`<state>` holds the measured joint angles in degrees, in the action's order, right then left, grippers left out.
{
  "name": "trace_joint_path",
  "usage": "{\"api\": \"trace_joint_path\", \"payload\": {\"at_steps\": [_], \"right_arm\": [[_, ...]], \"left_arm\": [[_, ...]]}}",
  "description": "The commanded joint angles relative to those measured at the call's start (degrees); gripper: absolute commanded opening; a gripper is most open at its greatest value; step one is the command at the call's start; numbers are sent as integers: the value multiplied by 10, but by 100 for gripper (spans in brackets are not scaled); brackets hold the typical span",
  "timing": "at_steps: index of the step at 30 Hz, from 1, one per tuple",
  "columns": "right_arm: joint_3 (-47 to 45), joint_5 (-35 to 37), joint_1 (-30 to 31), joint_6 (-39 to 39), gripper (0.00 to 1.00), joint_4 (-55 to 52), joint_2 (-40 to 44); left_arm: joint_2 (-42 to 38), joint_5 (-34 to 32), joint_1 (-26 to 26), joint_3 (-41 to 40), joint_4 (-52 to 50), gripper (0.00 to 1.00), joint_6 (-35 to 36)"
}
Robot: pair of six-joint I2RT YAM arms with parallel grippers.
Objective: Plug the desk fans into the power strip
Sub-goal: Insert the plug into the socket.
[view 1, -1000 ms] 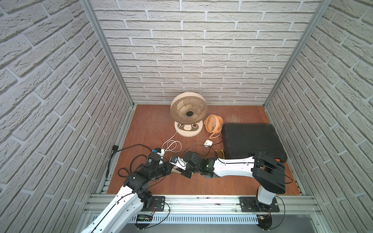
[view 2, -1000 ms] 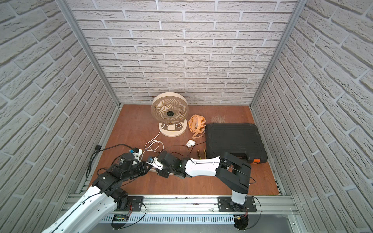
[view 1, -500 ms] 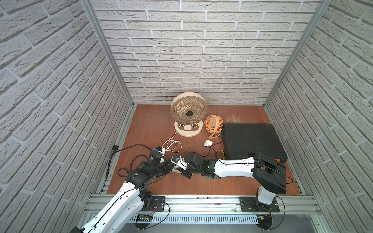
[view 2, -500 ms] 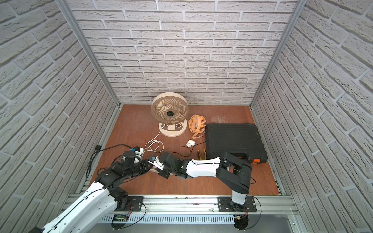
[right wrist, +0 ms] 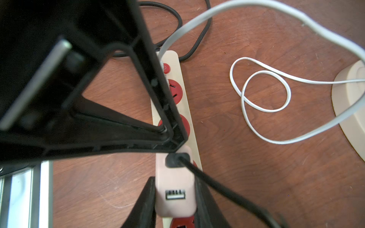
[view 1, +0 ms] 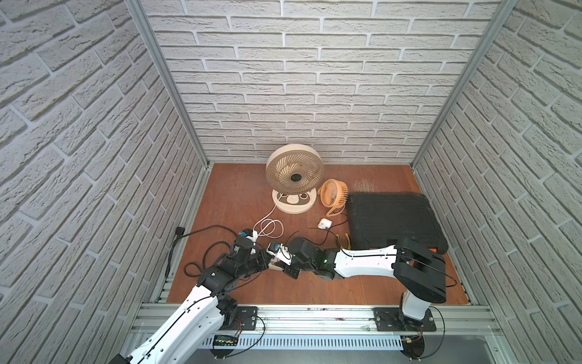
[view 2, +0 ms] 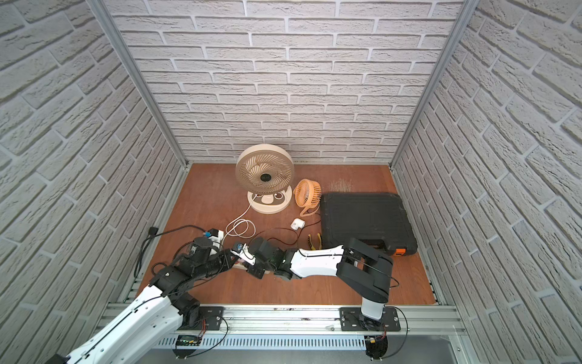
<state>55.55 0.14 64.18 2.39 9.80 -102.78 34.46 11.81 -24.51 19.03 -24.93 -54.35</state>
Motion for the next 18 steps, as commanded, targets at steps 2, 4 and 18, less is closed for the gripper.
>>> {"api": "trace_joint_path", "payload": {"at_steps": [2,4,18], "right_arm": [[-25,-31,16,4,3,-78,-81],[-34,-28,16,-1,3,-67,-83],[-101,-37,15,-54,3,20,-96]], "left_arm": [[2,11,-16,-43,-36,0,-12],[-1,10,-18,-49,-36,0,-15],[4,7,-46,-58,-20,0,-33]]}}
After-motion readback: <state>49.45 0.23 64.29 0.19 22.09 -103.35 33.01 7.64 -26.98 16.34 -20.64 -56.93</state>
